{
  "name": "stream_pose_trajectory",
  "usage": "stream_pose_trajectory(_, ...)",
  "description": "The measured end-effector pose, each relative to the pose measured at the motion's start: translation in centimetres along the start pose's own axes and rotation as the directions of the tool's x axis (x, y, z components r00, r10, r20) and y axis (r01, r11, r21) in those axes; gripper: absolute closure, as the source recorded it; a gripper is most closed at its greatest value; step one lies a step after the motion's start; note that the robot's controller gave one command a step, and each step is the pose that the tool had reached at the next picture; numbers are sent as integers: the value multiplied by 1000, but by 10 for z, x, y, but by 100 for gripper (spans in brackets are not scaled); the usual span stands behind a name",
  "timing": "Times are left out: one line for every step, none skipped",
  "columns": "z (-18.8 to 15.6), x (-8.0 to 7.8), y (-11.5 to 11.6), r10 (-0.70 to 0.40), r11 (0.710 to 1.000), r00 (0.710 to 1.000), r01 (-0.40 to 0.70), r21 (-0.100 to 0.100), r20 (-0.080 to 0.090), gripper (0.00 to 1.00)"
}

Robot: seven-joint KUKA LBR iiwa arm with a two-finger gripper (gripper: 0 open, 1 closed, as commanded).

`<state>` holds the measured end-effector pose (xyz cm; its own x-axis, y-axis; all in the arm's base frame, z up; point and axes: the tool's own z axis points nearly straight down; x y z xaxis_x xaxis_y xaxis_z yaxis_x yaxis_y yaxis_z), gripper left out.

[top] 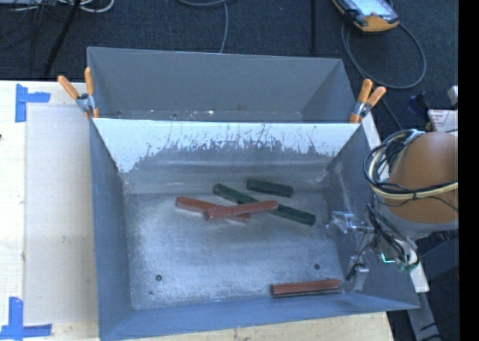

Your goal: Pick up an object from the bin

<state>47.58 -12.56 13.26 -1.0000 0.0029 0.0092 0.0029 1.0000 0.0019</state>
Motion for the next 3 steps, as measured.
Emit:
stream_pose_trajectory(-4,-2,0,-4,1000,1000,4,2,7,0)
stream_pose_trajectory(-2,-13,24,-79,997,997,79,5,7,0)
stream_pose_trajectory(16,-67,42,-163,987,987,163,1,11,0)
